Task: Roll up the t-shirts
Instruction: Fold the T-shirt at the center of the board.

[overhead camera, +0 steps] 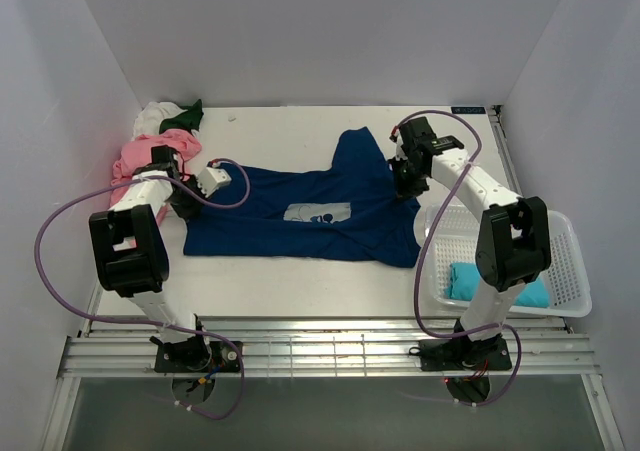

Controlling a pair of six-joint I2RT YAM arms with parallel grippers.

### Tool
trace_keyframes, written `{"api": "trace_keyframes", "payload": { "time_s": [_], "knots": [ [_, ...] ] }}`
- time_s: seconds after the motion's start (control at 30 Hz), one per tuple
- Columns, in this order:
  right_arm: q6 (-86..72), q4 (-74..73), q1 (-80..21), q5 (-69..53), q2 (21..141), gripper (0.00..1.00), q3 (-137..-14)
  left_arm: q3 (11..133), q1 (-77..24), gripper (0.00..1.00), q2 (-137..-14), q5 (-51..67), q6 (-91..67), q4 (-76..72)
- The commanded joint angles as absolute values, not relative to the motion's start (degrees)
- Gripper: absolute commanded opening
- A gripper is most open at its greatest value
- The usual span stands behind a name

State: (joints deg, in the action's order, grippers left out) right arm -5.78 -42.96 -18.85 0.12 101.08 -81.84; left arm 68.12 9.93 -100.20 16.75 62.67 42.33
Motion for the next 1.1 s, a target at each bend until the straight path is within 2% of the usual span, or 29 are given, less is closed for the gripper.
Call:
{"api": "trace_keyframes", "payload": {
  "time_s": [0.0, 0.13, 0.2, 0.23, 0.27, 0.3, 0.4, 0.43, 0.53, 0.67, 0.73, 0.83, 0.9, 1.07],
  "knots": [
    [-5.36, -41.05, -18.72, 1.76, 102.3, 0.08, -84.46, 69.96, 9.4, 0.08, -100.28, 16.18, 60.56, 40.26],
    [-5.19, -40.87, -18.72, 2.72, 103.0, 0.08, -85.34, 70.14, 9.4, 0.08, -100.55, 14.24, 59.59, 38.85],
    [-5.01, -40.96, -18.72, 2.64, 103.45, 0.08, -85.34, 70.14, 9.32, 0.12, -100.63, 14.15, 59.5, 38.58],
    [-5.01, -40.78, -18.72, 2.64, 103.8, 0.08, -85.17, 70.14, 9.32, 0.16, -100.72, 14.06, 59.41, 38.58],
    [-4.92, -40.69, -18.81, 2.55, 103.89, 0.08, -84.99, 70.14, 9.32, 0.29, -100.72, 13.98, 59.33, 38.58],
    [-4.92, -40.61, -18.72, 2.46, 104.06, 0.08, -84.82, 70.14, 9.32, 0.34, -100.55, 13.8, 59.15, 38.67],
    [-4.57, -40.08, -18.72, 1.14, 104.68, 0.34, -85.16, 70.49, 9.4, 0.48, -99.94, 12.57, 58.19, 38.76],
    [-4.48, -40.34, -18.72, 0.88, 105.11, 0.45, -86.47, 70.66, 9.32, 0.49, -99.5, 12.22, 58.18, 38.76],
    [-4.57, -41.57, -18.81, 0.62, 104.86, 0.5, -89.2, 71.28, 9.4, 0.49, -96.17, 11.43, 58.71, 39.02],
    [-4.92, -44.03, -19.68, 1.75, 101.35, 0.5, -90.18, 67.87, 9.32, 0.49, -88.19, 13.53, 67.98, 44.36],
    [-5.62, -45.0, -20.91, 2.28, 98.37, 0.47, -87.73, 59.82, 9.32, 0.5, -83.78, 13.89, 72.66, 44.65],
    [-7.73, -46.66, -22.84, 2.11, 94.94, 0.42, -80.79, 48.83, 9.32, 0.57, -76.74, 12.83, 79.62, 43.25],
    [-9.39, -46.67, -23.64, 2.2, 93.43, 0.39, -74.83, 45.1, 9.23, 0.65, -73.84, 12.92, 80.77, 39.83],
    [-11.16, -44.65, -24.96, 2.02, 89.91, 0.37, -66.72, 40.17, 9.05, 0.66, -74.62, 11.78, 80.77, 35.17]
  ]
}}
